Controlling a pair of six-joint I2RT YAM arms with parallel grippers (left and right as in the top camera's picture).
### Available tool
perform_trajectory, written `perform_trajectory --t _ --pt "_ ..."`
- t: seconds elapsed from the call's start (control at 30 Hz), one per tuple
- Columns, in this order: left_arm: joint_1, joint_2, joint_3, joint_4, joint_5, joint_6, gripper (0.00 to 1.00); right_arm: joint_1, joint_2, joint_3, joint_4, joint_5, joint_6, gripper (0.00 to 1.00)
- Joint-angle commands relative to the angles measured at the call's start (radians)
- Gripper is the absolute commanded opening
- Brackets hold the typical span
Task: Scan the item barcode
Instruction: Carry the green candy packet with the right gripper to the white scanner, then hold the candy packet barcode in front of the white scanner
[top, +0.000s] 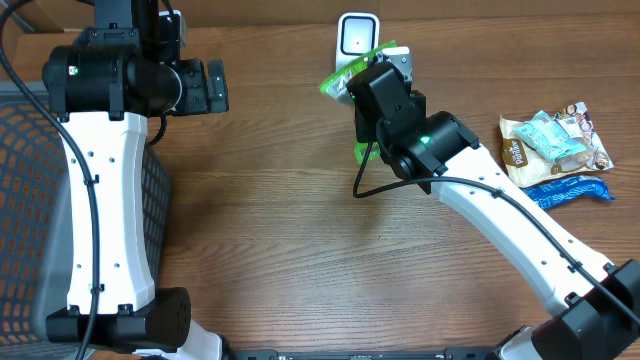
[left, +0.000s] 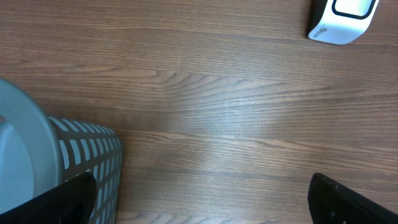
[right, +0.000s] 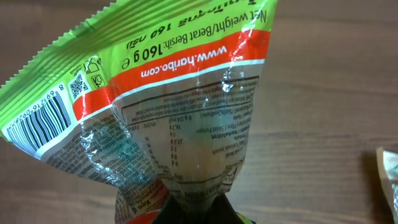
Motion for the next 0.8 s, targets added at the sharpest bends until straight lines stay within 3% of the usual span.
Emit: perform_trajectory --t 0.0,0.07,0.2,0.33,0.37,0.4,0.53,0.63,0.77 --pt "0.005 -0.005 0.017 0.002 -0.010 0.019 1.00 -0.002 -0.029 0.027 0.085 0.076 -0.047 0.04" --pt "0.005 -0.005 0.017 0.001 -0.010 0.019 1.00 -0.003 0.003 0.027 0.151 0.135 -0.096 0.04" --pt "0.005 -0.005 0.017 0.001 -0.010 0.019 1.00 -0.003 0.114 0.027 0.353 0.345 -0.332 0.04" --pt "0.005 -0.005 0.017 0.002 -0.010 0.019 1.00 -0.020 0.249 0.027 0.732 0.533 -0.764 0.04" --pt "0.005 -0.005 0.017 0.001 -0.010 0.019 1.00 -0.028 0.277 0.027 0.817 0.533 -0.861 0.04" --pt "0.005 -0.005 0.017 0.002 -0.010 0.019 1.00 -0.052 0.341 0.027 1.015 0.529 -1.066 0.04" --pt "0.005 -0.005 0.017 0.001 -0.010 0.019 1.00 -0.105 0.452 0.027 1.320 0.446 -1.386 0.04" --pt "0.005 -0.005 0.017 0.002 -0.010 0.019 1.00 -0.143 0.510 0.027 1.433 0.344 -1.488 0.04" --pt "0.005 -0.005 0.017 0.001 -0.010 0.019 1.00 -0.183 0.571 0.028 1.525 0.251 -1.487 0.04"
